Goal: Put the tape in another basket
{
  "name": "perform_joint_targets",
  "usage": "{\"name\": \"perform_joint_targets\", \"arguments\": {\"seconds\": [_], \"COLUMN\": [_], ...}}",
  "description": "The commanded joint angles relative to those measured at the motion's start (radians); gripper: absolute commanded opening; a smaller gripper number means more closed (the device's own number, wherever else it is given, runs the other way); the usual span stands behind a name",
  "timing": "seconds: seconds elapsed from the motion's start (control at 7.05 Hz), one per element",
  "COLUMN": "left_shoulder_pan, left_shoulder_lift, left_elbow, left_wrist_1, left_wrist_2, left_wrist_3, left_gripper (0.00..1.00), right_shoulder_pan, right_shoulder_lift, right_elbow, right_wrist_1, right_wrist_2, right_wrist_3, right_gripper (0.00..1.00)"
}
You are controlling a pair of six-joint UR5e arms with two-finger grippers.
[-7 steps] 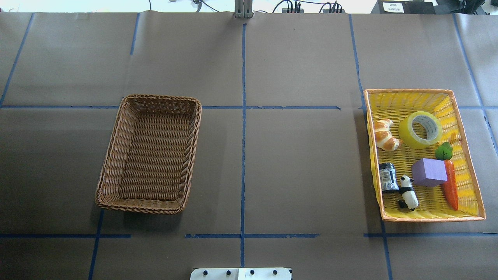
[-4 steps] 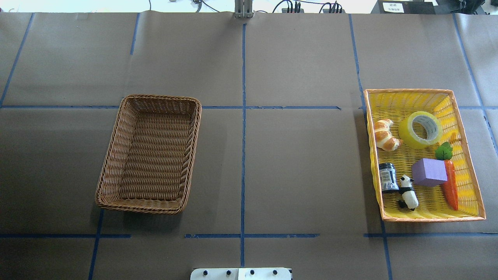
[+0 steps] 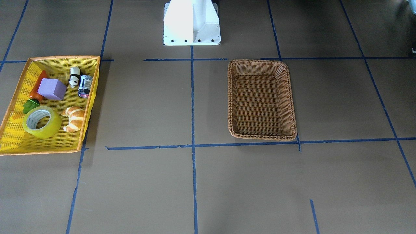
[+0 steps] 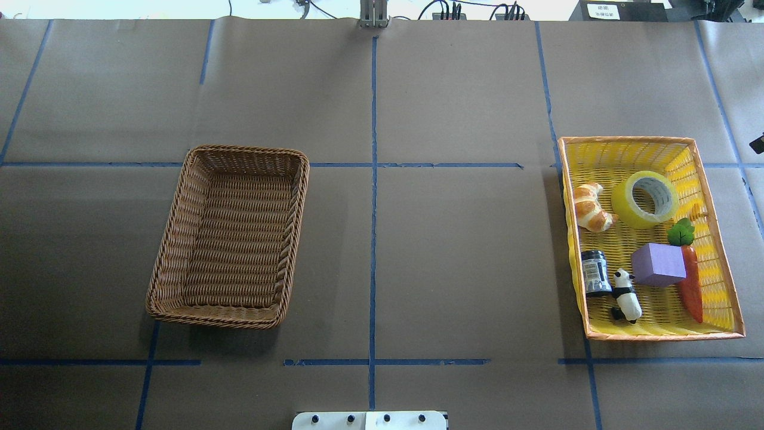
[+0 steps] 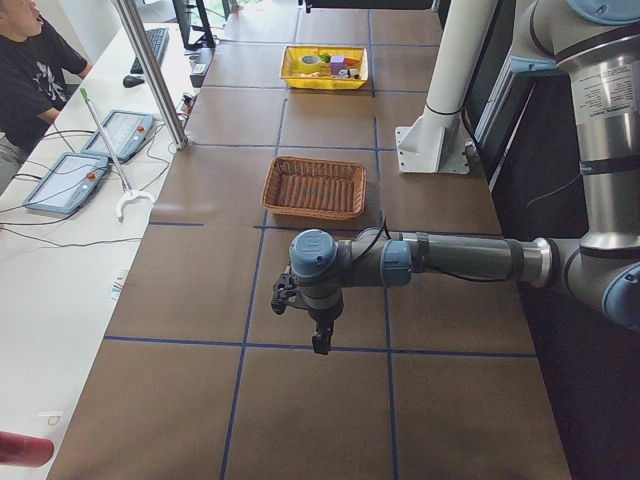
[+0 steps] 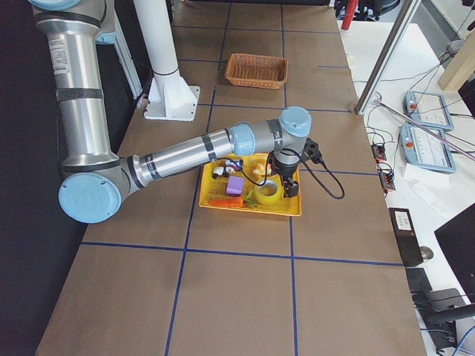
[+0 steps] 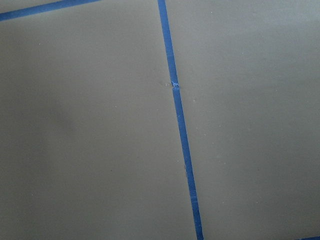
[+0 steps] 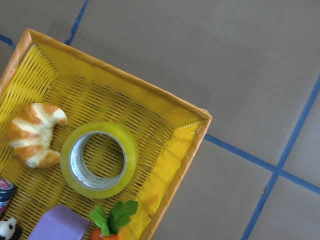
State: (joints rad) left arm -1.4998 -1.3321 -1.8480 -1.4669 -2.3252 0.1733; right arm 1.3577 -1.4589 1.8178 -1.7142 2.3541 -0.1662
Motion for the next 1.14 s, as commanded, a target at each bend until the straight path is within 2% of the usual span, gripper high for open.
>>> {"name": "perform_joint_targets", "arguments": {"seconds": [0.0,0.14,0.28,0.43,0.99], "left_shoulder_pan": [0.001,0.003,0.001,0.003,0.003], "left_shoulder_lift": [-0.006,-0.006,-0.006,-0.007,-0.006], "left_elbow": [0.001,0.0,0.0,-0.002,-0.002], "left_wrist_1": [-0.001,-0.001,-0.001,-0.001,0.0], "left_wrist_2": [0.001,0.001,0.001,0.0,0.0], "left_wrist_3": [0.0,0.0,0.0,0.0,0.0], "left_gripper": [1.0,1.0,1.0,1.0,1.0], "right_shoulder_pan": [-0.058,-0.09,-0.116,-0.146,-0.212], "right_shoulder_lift": [0.029,0.017,0.012,0.008,0.012], "right_elbow": [-0.029,-0.063,-0.131,-0.194,-0.233], "right_wrist_1": [0.034,0.147,0.292,0.391,0.421], "right_wrist_2": [-0.001,-0.013,-0.044,-0.048,-0.09], "right_wrist_3": [0.074,0.184,0.261,0.305,0.352], "right_gripper": [1.0,1.0,1.0,1.0,1.0]}}
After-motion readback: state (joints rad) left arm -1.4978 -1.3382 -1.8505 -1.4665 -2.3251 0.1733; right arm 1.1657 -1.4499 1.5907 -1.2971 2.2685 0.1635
